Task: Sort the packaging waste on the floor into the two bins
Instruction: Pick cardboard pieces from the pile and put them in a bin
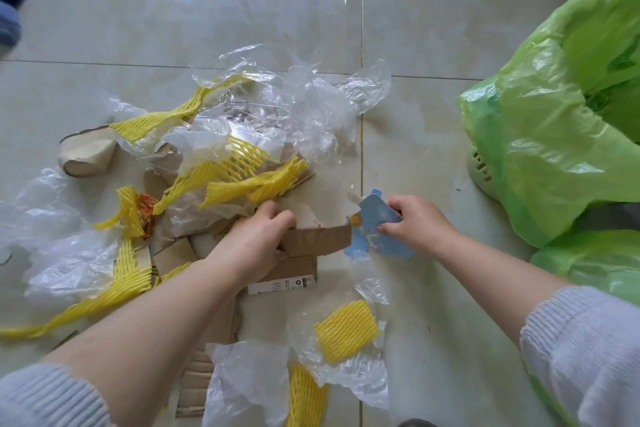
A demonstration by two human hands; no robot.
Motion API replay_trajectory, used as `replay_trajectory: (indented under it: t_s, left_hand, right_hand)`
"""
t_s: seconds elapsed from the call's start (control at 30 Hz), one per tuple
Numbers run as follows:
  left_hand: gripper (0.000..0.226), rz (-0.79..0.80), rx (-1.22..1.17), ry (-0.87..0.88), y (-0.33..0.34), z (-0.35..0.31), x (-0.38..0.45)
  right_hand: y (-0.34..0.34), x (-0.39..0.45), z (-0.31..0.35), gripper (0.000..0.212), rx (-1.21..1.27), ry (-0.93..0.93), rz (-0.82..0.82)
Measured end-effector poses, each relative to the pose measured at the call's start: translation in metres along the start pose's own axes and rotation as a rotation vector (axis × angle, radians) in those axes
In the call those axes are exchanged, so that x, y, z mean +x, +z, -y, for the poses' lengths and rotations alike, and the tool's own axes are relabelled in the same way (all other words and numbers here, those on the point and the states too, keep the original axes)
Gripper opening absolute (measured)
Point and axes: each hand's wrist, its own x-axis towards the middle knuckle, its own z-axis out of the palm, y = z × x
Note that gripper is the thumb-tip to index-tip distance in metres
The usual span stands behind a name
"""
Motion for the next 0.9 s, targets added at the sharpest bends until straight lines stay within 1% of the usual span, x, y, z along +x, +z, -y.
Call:
replay_trajectory:
  t_s: [0.03, 0.1, 0.17, 0.23, 0.3, 0.37, 0.43, 0.5, 0.6, 0.7, 0.77, 0.8, 0.9]
  left_hand:
    - [0.044, -0.012, -0.056, -0.040, -0.002, -0.001, 0.002]
    - [0.069, 0.018, -0.113, -0.114, -0.004, -0.002, 0.008]
    - [0.091, 0.071, -0.108, -0.146, -0.003, -0.004, 0.012]
    - [0.102, 0.103, -0.071, -0.156, -0.003, -0.006, 0.017]
    - [0.106, 0.138, -0.002, -0.156, -0.005, -0.007, 0.023]
    - [0.099, 0.169, 0.057, -0.138, -0.008, -0.008, 0.028]
    - [0.085, 0.171, 0.086, -0.126, -0.010, -0.010, 0.033]
    - [0.073, 0.146, 0.113, -0.125, -0.011, -0.013, 0.034]
    - [0.062, 0.086, 0.149, -0.143, -0.015, -0.014, 0.034]
    - [0.054, 0.018, 0.180, -0.112, -0.024, -0.014, 0.032]
    - [0.046, -0.006, 0.141, -0.110, -0.031, -0.013, 0.027]
    - [0.041, -0.022, 0.089, -0.126, -0.036, -0.012, 0.022]
    - [0.031, -0.101, -0.169, -0.182, -0.060, -0.009, -0.001]
  right_hand:
    - [-0.001, 0.000, 0.000, 0.019, 0.010, 0.005, 0.000]
    - [-0.002, -0.001, 0.001, 0.011, 0.038, 0.014, -0.002]
    - [-0.002, 0.000, -0.001, 0.011, 0.048, 0.016, -0.004]
    - [-0.001, 0.000, -0.003, 0.010, 0.054, 0.017, -0.006]
    - [-0.001, -0.001, -0.003, 0.010, 0.061, 0.023, -0.004]
    - [0.000, -0.001, -0.003, 0.013, 0.069, 0.027, 0.001]
    - [-0.001, -0.002, -0.003, 0.016, 0.083, 0.028, 0.008]
    - [-0.001, -0.003, -0.004, 0.014, 0.090, 0.024, 0.010]
    - [-0.001, -0.006, -0.007, 0.017, 0.107, 0.032, -0.017]
    - [-0.003, -0.009, -0.010, 0.015, 0.220, 0.045, -0.063]
    - [-0.006, -0.015, -0.006, 0.013, 0.365, 0.037, -0.096]
    - [-0.008, -0.018, -0.002, 0.016, 0.449, 0.026, -0.113]
    - [-0.014, -0.031, 0.018, 0.023, 0.662, -0.025, -0.170]
